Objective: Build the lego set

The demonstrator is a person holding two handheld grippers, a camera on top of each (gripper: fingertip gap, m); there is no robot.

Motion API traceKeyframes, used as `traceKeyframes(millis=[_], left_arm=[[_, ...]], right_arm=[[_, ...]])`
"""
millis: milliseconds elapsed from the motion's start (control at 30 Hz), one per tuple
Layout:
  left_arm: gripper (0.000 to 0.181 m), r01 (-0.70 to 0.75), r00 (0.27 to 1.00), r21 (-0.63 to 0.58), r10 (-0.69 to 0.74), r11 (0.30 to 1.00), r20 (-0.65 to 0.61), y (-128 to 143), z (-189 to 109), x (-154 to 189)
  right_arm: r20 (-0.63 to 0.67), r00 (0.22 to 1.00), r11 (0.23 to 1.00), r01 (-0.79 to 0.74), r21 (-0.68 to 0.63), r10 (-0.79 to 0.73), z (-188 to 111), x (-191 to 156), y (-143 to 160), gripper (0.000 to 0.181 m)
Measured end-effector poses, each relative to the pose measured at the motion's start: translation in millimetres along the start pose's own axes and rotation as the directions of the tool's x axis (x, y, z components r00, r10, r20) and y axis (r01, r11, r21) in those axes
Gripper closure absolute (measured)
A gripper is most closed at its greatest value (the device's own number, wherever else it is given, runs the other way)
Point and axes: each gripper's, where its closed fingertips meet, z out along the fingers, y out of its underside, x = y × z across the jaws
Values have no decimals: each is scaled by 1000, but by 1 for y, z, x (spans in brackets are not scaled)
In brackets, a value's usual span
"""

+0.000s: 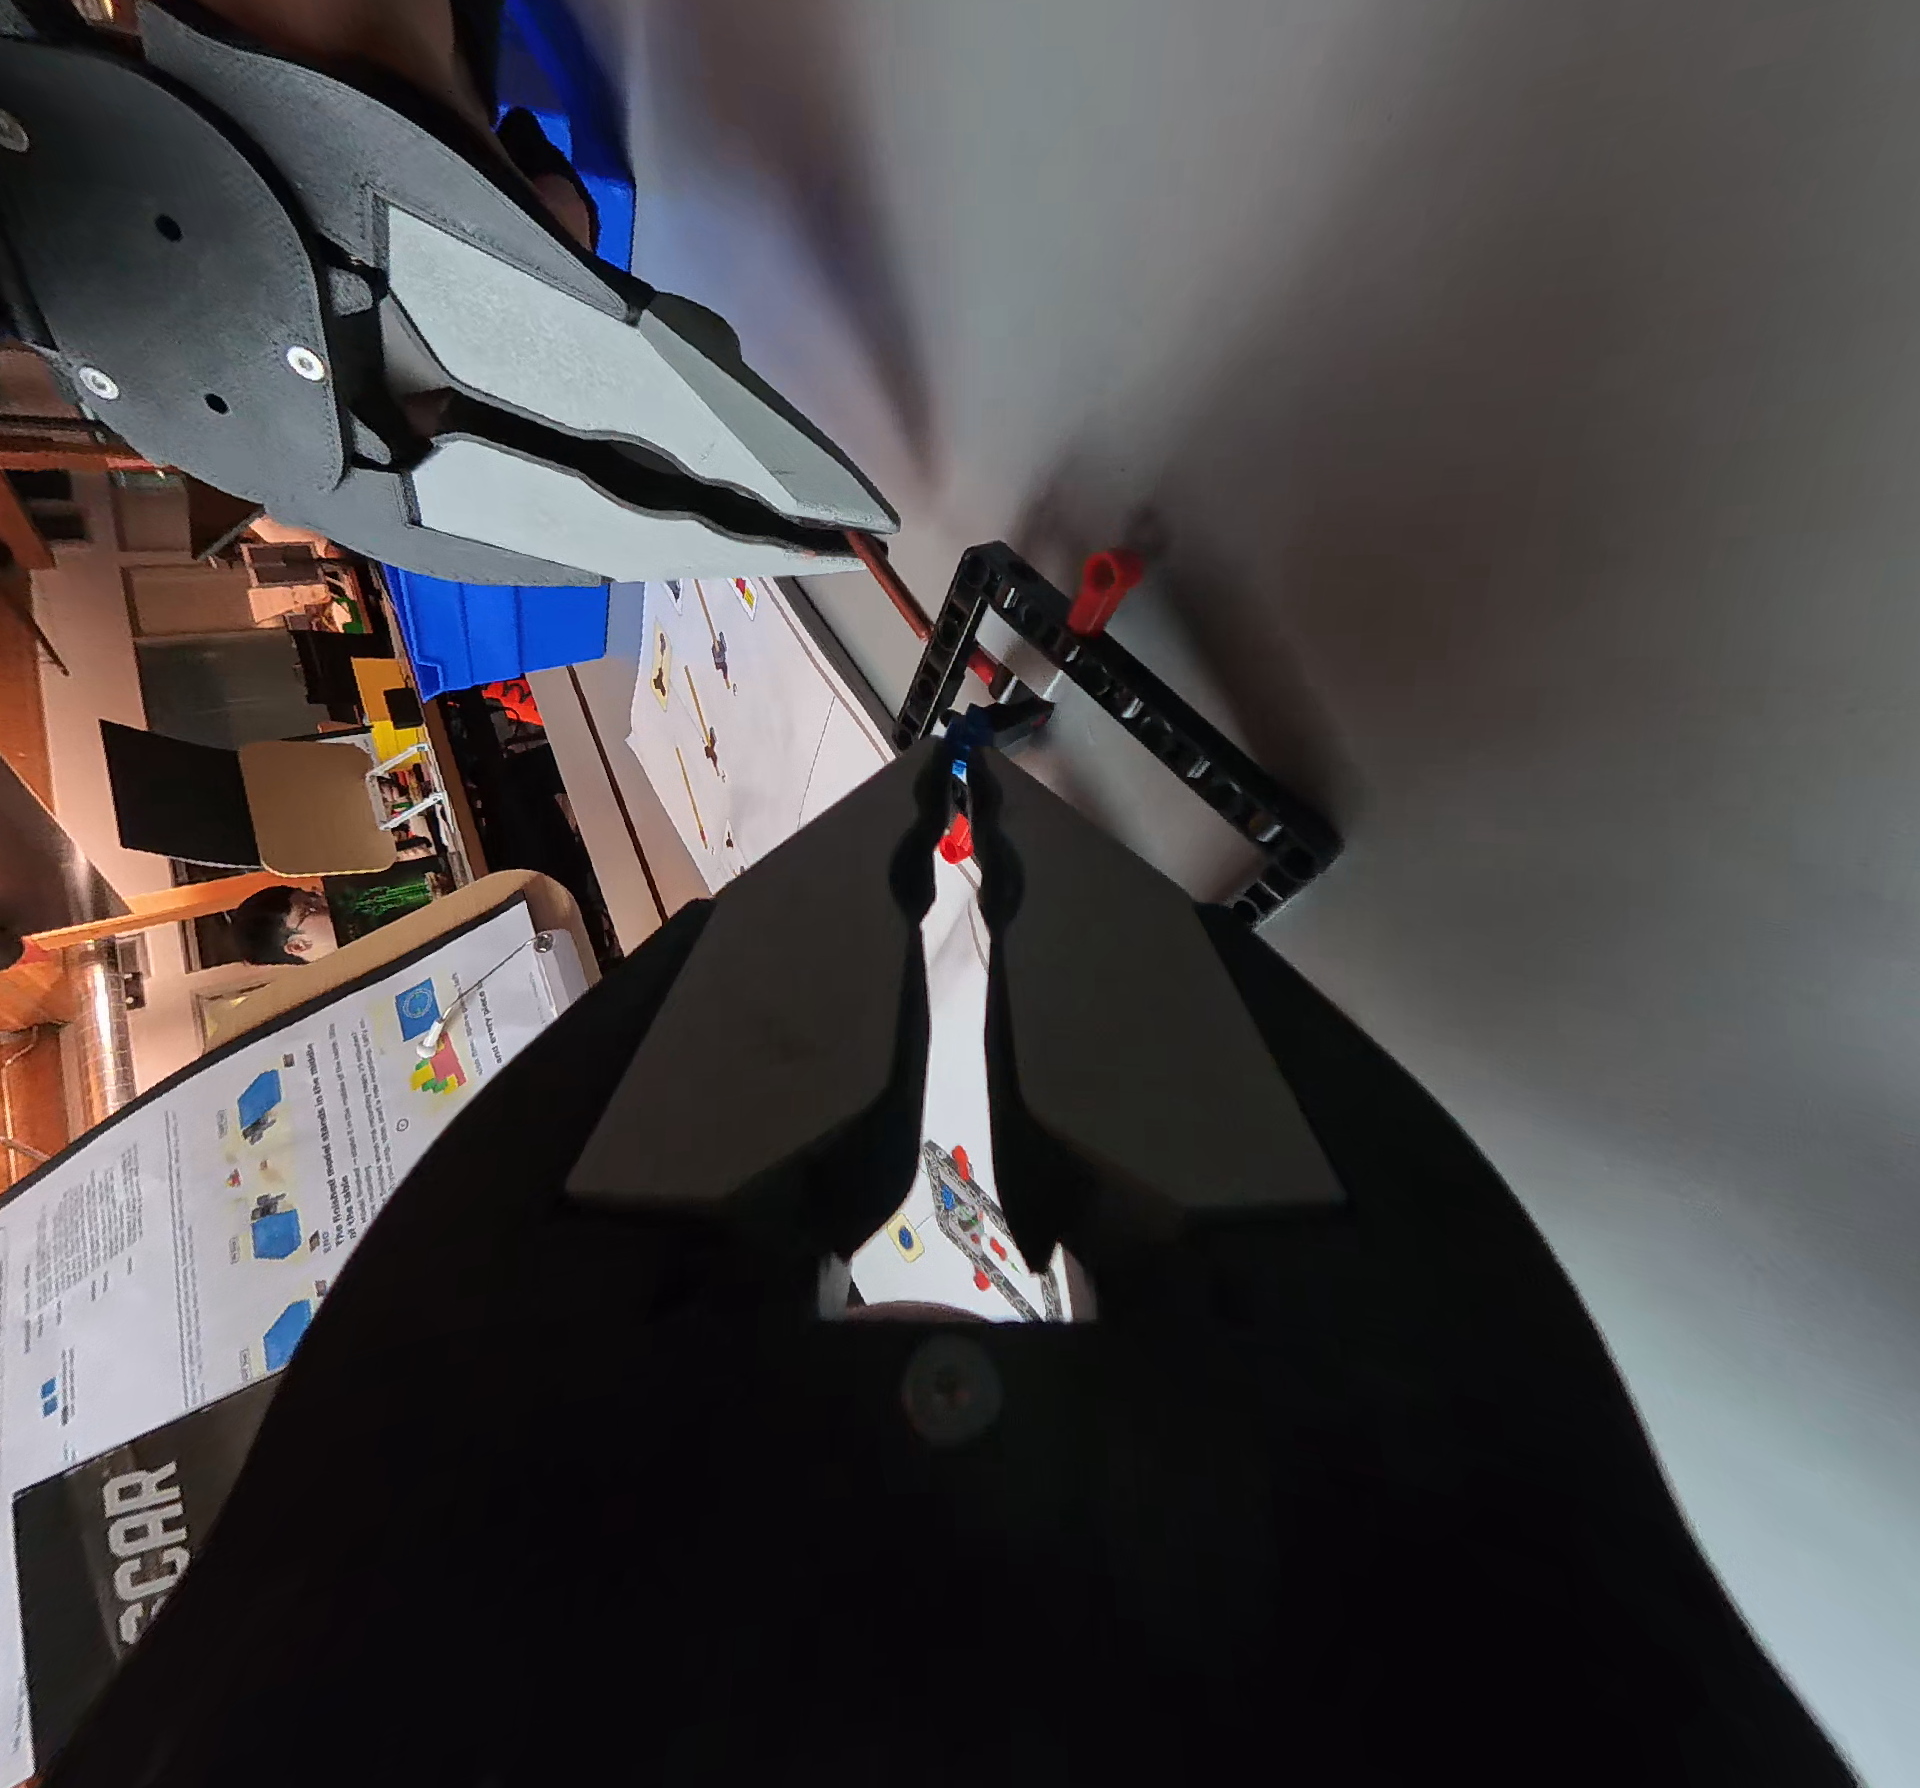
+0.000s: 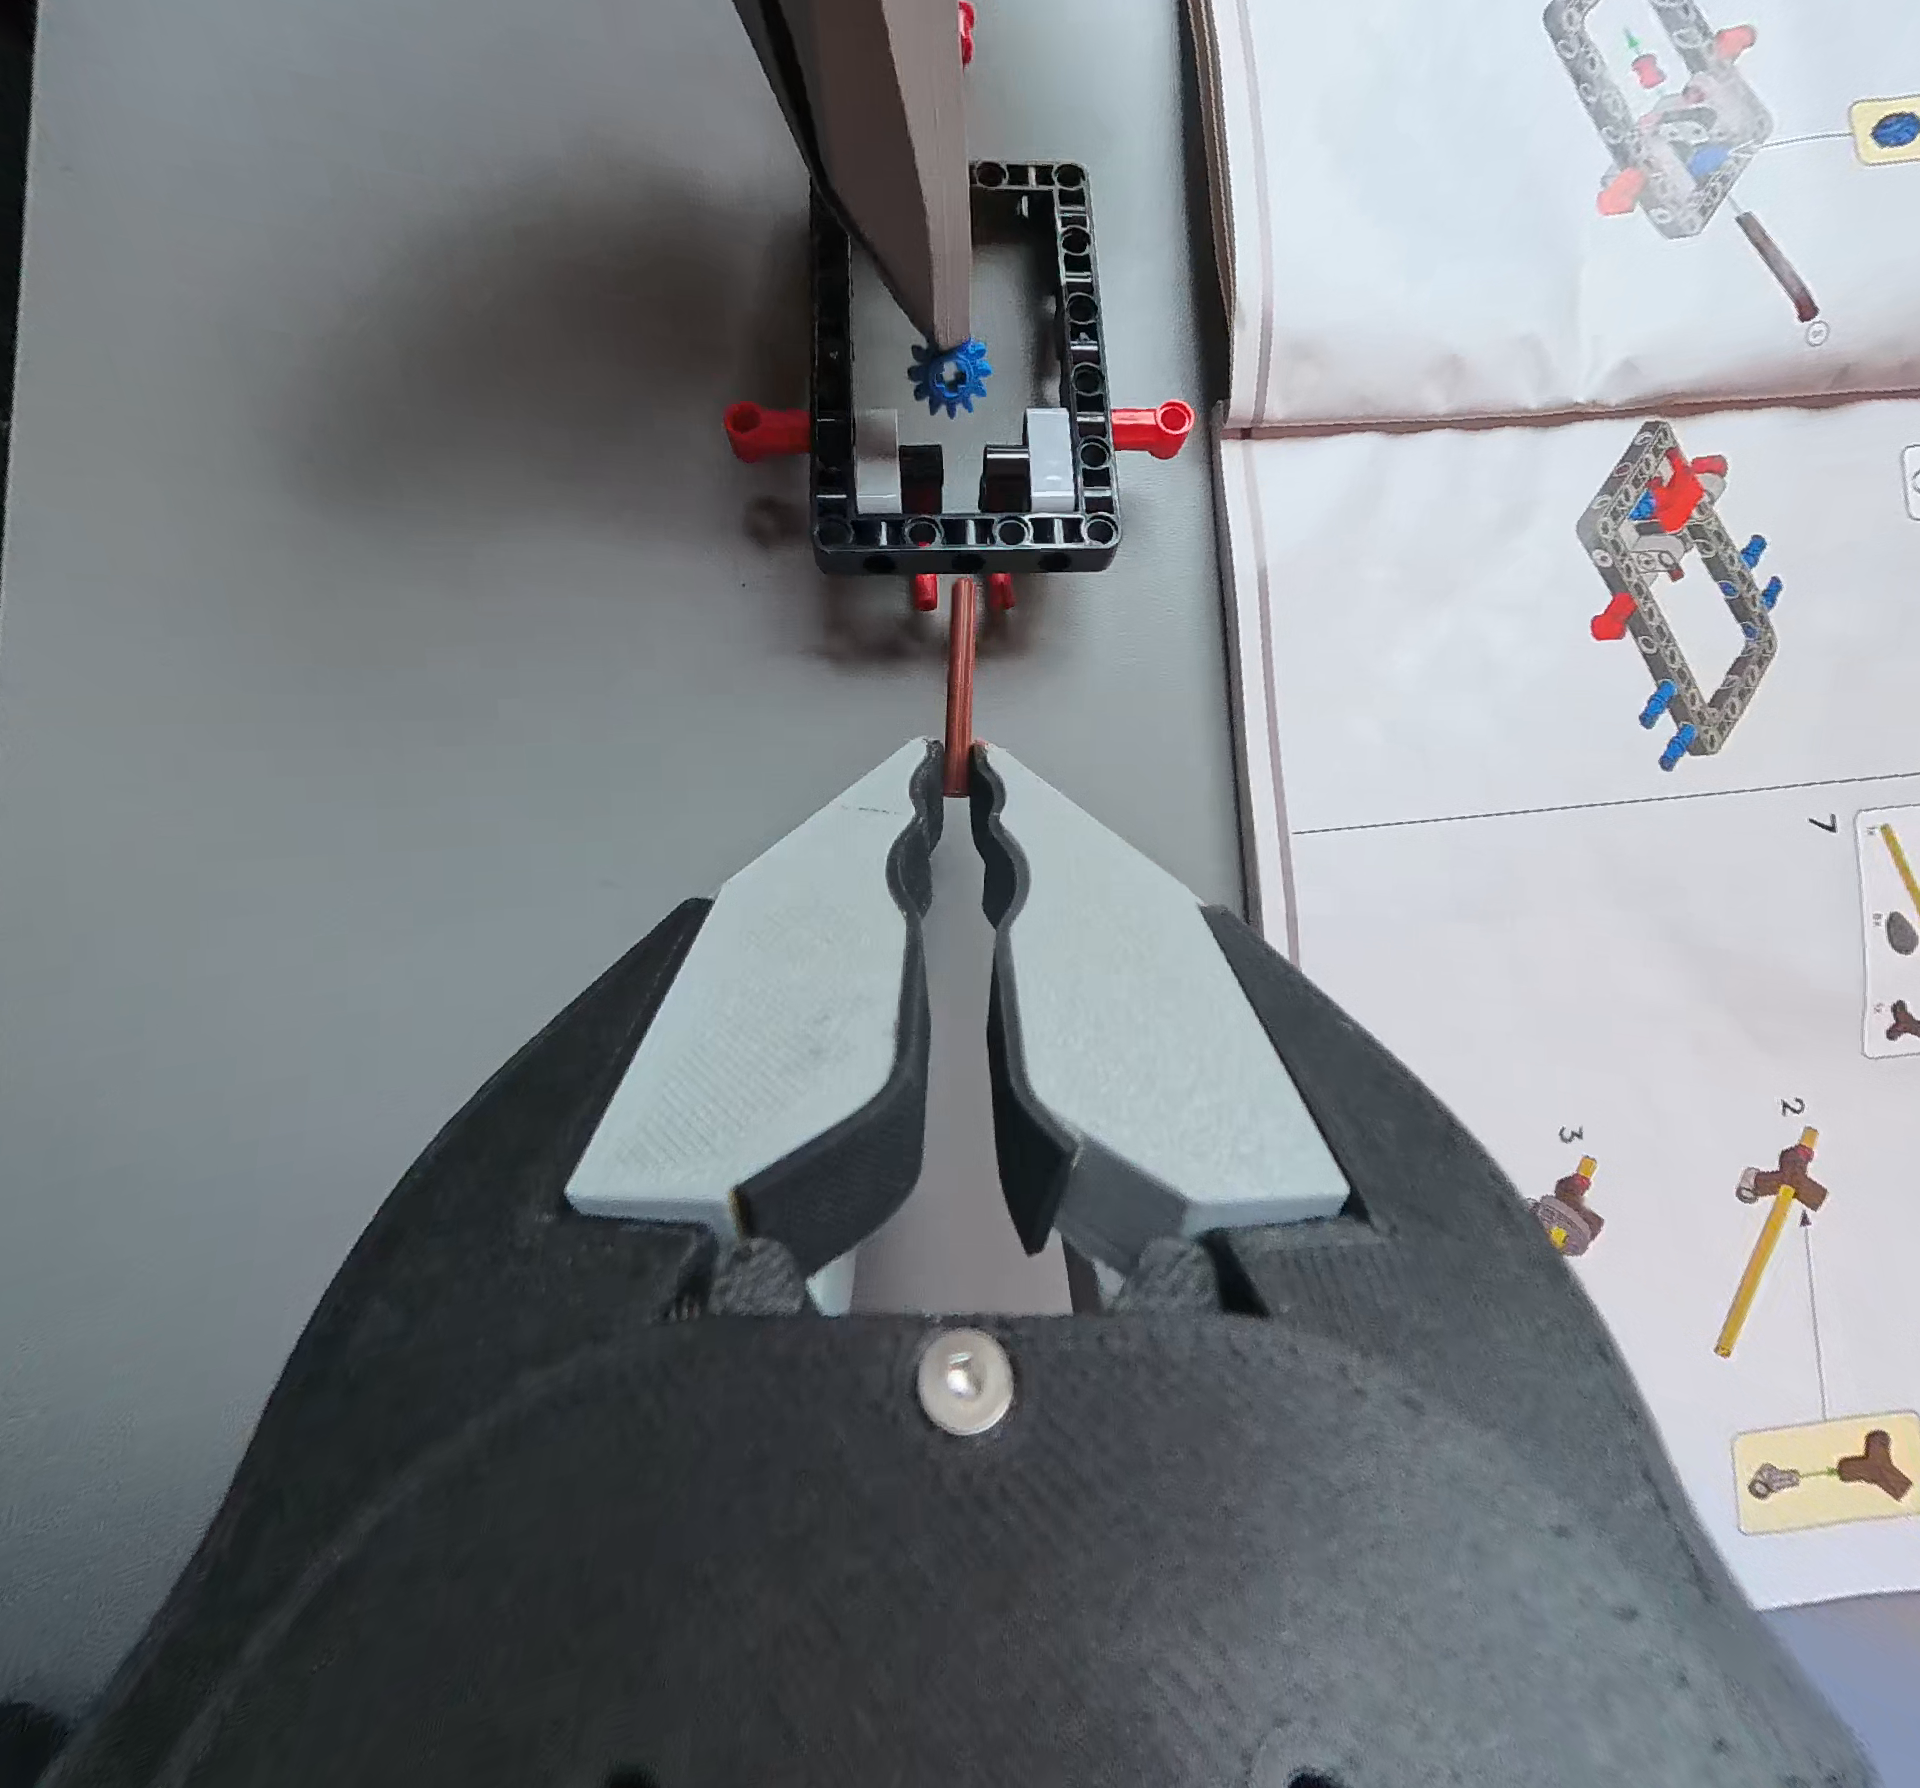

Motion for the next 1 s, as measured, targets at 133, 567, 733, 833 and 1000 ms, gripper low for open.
traceKeyframes(millis=[133,567,733,833,1000], left_arm=[[180,0,1000,3,0,1000,-2,2,2,0],[180,-11,1000,11,11,1000,-5,2,5,3],[180,-19,1000,12,19,1000,-3,2,5,3],[180,-18,1000,16,18,1000,3,1,5,3],[180,-15,1000,14,15,1000,10,2,4,4]], right_arm=[[-3,1000,1000,12,-7,-12,-1,0,-1,179],[86,996,996,-28,-84,36,0,-1,-1,179],[132,989,988,-51,-146,70,1,0,1,179],[161,982,987,-76,-144,100,0,-1,0,179],[47,999,994,-21,-111,26,2,6,6,179]])
